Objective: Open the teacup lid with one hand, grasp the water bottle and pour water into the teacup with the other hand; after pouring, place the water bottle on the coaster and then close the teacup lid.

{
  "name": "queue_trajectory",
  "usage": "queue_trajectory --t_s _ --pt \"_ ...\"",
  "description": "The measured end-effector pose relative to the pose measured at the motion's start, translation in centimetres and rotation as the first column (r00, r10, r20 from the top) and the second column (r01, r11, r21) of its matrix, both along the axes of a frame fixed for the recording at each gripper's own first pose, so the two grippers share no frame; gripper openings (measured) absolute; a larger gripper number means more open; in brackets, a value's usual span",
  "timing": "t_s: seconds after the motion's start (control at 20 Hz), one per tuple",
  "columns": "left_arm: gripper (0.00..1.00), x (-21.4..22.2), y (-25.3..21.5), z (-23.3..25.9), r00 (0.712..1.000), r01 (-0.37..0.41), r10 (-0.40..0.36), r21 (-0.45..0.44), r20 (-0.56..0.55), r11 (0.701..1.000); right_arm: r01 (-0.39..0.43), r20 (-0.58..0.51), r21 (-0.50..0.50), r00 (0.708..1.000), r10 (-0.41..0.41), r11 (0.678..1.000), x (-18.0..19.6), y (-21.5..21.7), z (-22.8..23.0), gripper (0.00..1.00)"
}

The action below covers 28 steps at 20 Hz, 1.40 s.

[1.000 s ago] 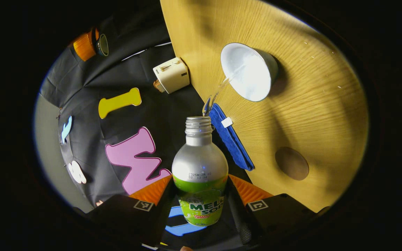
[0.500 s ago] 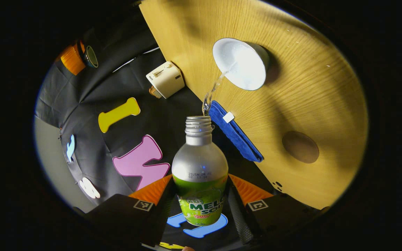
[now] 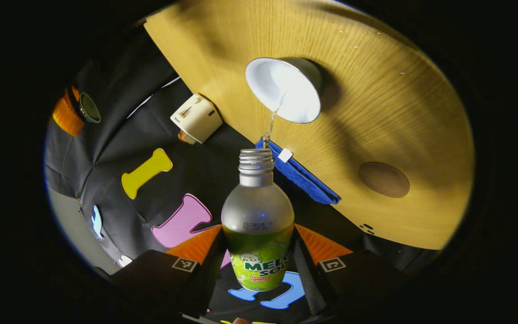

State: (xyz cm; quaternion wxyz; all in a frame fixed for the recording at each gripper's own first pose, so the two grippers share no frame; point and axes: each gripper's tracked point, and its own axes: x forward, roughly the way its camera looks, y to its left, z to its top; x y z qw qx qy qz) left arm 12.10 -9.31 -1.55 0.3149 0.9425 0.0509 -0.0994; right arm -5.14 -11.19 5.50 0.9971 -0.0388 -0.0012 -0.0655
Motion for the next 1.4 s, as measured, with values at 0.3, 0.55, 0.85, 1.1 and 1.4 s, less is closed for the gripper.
queue_trajectory --t_s 0.3,0.55,0.85,1.1,1.4 --pt "0.83 0.2 -1.8 -0.1 0.999 0.041 -0.04 0.033 -0.016 0.999 -0.004 -0.003 0.0 1.0 0.004 1.0 0.1 0.0 -0.1 0.31" --pt "0.83 -0.1 -2.1 -0.9 0.998 0.054 -0.054 -0.015 -0.021 0.998 0.001 0.003 0.009 1.0 -0.001 1.0 -0.1 -0.2 0.1 0.31" --pt "0.83 -1.4 -0.8 -3.3 0.994 -0.082 0.041 -0.439 -0.103 0.895 -0.001 -0.004 0.002 1.0 0.002 1.0 0.2 0.1 -0.2 0.31" --pt "0.82 -2.5 -0.5 -6.2 0.957 -0.288 0.111 -0.842 -0.267 0.456 0.0 -0.005 -0.004 1.0 -0.001 1.0 0.3 0.2 -0.3 0.31" --pt "0.81 -3.4 -2.8 -6.8 0.931 -0.349 -0.006 -0.887 -0.364 -0.302 0.001 -0.013 -0.013 1.0 -0.002 1.0 0.4 0.5 -0.6 0.31"
